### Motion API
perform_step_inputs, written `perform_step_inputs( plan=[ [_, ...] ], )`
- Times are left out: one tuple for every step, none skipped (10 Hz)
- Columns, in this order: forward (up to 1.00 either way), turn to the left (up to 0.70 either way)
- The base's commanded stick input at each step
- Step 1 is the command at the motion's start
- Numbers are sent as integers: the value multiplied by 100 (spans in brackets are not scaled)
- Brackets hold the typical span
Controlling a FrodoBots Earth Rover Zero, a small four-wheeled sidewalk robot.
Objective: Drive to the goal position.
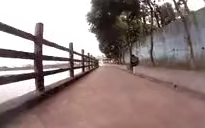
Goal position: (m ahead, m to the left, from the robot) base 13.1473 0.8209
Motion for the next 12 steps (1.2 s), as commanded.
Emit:
perform_step_inputs(
  plan=[
    [100, 0],
    [100, 0],
    [100, 0],
    [100, 0],
    [100, 0],
    [100, 0],
    [100, 0],
    [100, 0],
    [100, 0],
    [100, 0],
    [100, 0],
    [100, 0]
  ],
)
